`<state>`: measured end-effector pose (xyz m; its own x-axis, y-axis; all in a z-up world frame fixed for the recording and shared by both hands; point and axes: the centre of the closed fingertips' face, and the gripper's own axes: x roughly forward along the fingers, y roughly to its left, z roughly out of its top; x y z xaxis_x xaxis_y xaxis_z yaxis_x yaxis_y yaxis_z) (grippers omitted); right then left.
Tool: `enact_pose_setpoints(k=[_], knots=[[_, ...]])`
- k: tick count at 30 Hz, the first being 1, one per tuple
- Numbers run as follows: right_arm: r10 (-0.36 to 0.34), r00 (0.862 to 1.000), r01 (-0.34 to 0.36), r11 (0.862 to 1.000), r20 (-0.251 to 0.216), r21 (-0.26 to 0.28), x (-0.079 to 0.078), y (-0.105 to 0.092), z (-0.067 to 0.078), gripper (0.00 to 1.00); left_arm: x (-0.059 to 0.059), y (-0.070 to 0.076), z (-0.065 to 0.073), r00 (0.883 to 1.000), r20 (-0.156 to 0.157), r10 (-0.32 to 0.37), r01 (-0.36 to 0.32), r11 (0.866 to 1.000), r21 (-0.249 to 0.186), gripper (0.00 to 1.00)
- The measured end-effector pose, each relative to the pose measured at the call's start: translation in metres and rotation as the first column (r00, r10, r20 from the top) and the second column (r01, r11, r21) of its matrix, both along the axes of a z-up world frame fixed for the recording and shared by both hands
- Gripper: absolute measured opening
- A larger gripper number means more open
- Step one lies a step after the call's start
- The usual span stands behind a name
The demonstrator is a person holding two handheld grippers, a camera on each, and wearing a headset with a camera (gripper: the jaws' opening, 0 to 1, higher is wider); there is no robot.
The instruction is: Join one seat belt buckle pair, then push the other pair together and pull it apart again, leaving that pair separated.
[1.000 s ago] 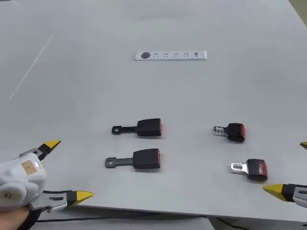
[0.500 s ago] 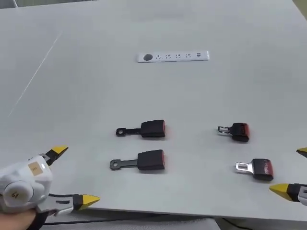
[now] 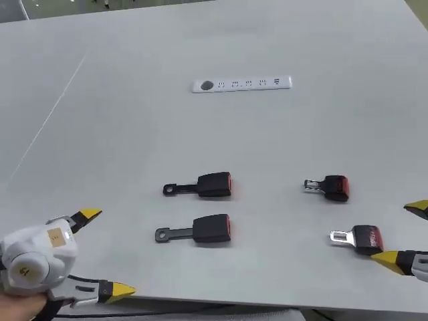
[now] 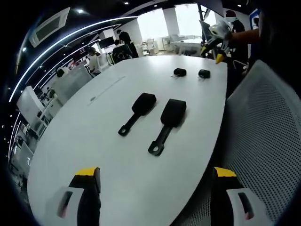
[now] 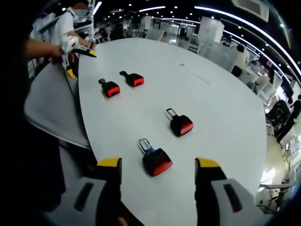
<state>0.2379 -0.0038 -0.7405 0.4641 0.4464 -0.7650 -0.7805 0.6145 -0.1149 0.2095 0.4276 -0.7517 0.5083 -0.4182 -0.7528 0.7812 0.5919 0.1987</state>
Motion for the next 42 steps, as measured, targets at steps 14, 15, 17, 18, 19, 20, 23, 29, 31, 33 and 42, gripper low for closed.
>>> enact_pose_setpoints(k=[14,15,17,18,19,20,23,29,31,33,42], knots=[[0.097,0.995,-0.094,0.993,0.037,-0.067,0.004,0.005,-0.002,0.62,0.027,-0.017,0.006,0.99,0.065,-0.121,0.115,0.989,0.095,0.89],[0.107,0.994,-0.104,0.992,0.038,-0.073,0.005,0.006,-0.002,0.61,0.028,-0.019,0.005,0.99,0.063,-0.126,0.12,0.988,0.094,0.88],[0.124,0.992,-0.12,0.989,0.031,-0.09,0.006,0.007,-0.003,0.61,0.031,-0.021,0.002,0.986,0.064,-0.152,0.144,0.982,0.121,0.86],[0.137,0.99,-0.133,0.986,0.026,-0.099,0.006,0.008,-0.005,0.6,0.033,-0.022,0.001,0.985,0.068,-0.157,0.147,0.98,0.131,0.86],[0.153,0.988,-0.149,0.982,0.032,-0.112,0.008,0.009,-0.006,0.6,0.036,-0.024,0.0,0.984,0.076,-0.162,0.15,0.979,0.139,0.86],[0.166,0.986,-0.161,0.98,0.031,-0.121,0.009,0.009,-0.007,0.6,0.037,-0.026,-0.001,0.984,0.072,-0.164,0.153,0.979,0.138,0.84],[0.187,0.982,-0.182,0.974,0.023,-0.137,0.012,0.012,-0.01,0.59,0.041,-0.03,-0.007,0.986,0.038,-0.16,0.152,0.975,0.16,0.79],[0.267,0.964,-0.263,0.949,-0.001,-0.173,0.016,0.02,-0.022,0.58,0.045,-0.049,-0.021,0.984,-0.016,-0.178,0.178,0.973,0.144,0.73],[0.282,0.959,-0.279,0.944,-0.007,-0.179,0.018,0.021,-0.025,0.57,0.045,-0.055,-0.025,0.982,-0.033,-0.187,0.19,0.973,0.135,0.71],[0.297,0.954,-0.298,0.937,-0.031,-0.184,0.02,0.021,-0.031,0.57,0.046,-0.065,-0.026,0.979,-0.047,-0.199,0.203,0.973,0.113,0.7],[0.352,0.931,-0.365,0.913,-0.1,-0.181,0.016,0.022,-0.049,0.44,0.05,-0.098,-0.04,0.957,-0.106,-0.271,0.281,0.956,0.088,0.56]])
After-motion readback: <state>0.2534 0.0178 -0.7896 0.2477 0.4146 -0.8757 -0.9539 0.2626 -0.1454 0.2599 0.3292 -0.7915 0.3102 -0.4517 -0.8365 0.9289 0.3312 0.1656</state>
